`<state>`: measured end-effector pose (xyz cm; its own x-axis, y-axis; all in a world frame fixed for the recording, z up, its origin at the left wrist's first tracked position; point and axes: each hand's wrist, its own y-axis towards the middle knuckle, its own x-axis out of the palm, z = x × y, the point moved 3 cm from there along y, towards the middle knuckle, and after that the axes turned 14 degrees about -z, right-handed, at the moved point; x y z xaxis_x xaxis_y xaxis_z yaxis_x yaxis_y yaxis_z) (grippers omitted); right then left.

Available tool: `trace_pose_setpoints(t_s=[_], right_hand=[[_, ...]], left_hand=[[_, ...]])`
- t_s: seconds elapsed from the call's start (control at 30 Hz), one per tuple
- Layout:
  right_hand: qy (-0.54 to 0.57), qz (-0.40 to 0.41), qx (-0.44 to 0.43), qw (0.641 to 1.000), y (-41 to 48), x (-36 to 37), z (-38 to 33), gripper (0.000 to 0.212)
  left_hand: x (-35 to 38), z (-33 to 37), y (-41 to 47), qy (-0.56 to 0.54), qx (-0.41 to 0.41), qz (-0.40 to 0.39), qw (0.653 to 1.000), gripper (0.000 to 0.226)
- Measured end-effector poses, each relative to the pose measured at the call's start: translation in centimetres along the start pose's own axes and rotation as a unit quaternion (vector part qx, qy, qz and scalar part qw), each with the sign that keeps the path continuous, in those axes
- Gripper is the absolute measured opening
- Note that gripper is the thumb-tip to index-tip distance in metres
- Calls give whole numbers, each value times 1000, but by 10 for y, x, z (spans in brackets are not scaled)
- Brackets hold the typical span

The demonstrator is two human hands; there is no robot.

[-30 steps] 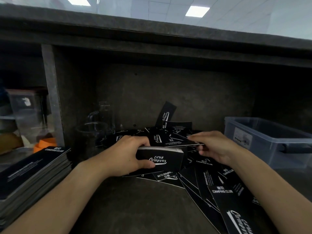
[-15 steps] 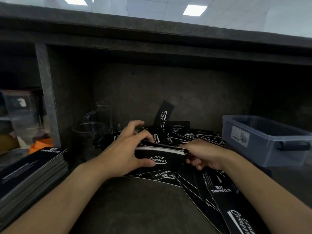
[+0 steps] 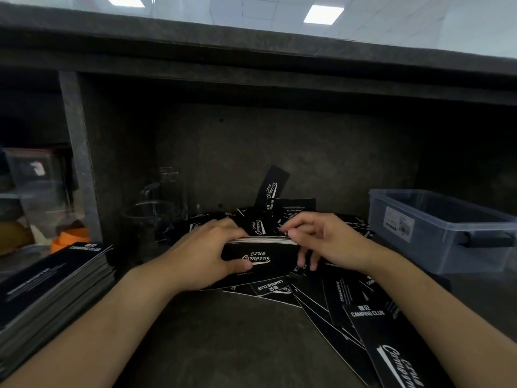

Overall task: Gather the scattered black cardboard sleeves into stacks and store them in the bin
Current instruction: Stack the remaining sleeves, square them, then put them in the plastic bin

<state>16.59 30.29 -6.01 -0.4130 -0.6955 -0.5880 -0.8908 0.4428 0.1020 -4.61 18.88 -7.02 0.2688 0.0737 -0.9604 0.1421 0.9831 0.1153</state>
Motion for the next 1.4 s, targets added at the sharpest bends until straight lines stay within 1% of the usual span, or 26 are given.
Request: trace_pose_setpoints(t_s=[0.1,0.17,0.23,0.3,0.37,0.4,0.47,0.5,0.53,0.57,0.6,0.63,0.73,0.77,0.8,0.9,1.0,1.07,1.1,1.17,1.2,1.23,1.27,1.3,1.37,1.4], right_hand=[[2,44,-23,999,-1,-5,-1,14],[-26,63,-28,997,-3,-7,-4,8],[-69,79,-21,994,-3,-6,-6,2],[-140,103,-11,985,-3,-5,-8,4],[-216,158,1,963,-3,-12,-9,6],[-234,204,12,950,-3,-22,-5,6],[-205,308,54,928,-8,-44,6,9],[-153,347,81,922,-10,-53,13,12],[-76,365,106,922,-11,-58,21,16],[17,356,127,926,-11,-58,28,18],[106,326,144,929,-9,-53,33,17],[164,279,161,932,-6,-45,35,14],[180,144,209,950,2,-16,30,9],[175,117,213,954,4,-7,26,10],[163,100,217,957,7,0,22,11],[101,85,234,963,11,13,15,15],[127,95,231,960,8,13,12,28],[116,92,201,968,3,11,3,52],[56,82,192,976,0,9,-1,66],[-89,50,160,982,-5,6,-9,87],[-110,27,127,985,-7,5,-10,93],[-87,8,90,992,-7,5,-11,95],[-64,-8,58,996,-7,6,-12,94],[-56,-20,31,998,-7,9,-13,85],[-103,-19,-3,994,-2,14,-12,51],[-144,-13,-10,989,2,16,-11,34]], left_hand=[[-1,3,0,91,-48,-8,995,65],[-1,4,-1,105,-55,-16,993,70],[-1,5,-2,101,-56,-28,993,67],[-1,5,-3,78,-58,-31,995,55],[-2,4,-3,54,-58,-25,997,47],[-2,3,-3,46,-57,-24,997,45],[-2,2,-3,45,-50,-22,997,38],[-3,2,-2,45,-45,-21,998,35],[-2,2,-2,44,-39,-20,998,34],[-2,3,-2,43,-34,-18,998,36],[-1,3,-2,38,-28,-13,999,41],[-1,3,-2,27,-21,-4,999,47],[0,4,-3,-40,4,15,999,83],[1,6,-2,-52,16,11,998,92],[2,8,-2,-56,27,6,998,94],[4,8,-2,-64,17,2,998,80],[-1,11,-3,-97,17,27,995,64],[-3,14,-4,-128,37,47,990,43],[-3,15,-3,-143,36,51,988,35],[-2,12,-2,-170,16,57,984,31],[-1,8,-1,-175,5,54,983,32],[1,3,1,-178,-10,39,983,34],[3,-1,2,-186,-22,21,982,35],[5,-4,3,-196,-33,5,980,36],[6,-4,3,-189,-40,0,981,40],[5,-3,2,-161,-38,19,986,47]])
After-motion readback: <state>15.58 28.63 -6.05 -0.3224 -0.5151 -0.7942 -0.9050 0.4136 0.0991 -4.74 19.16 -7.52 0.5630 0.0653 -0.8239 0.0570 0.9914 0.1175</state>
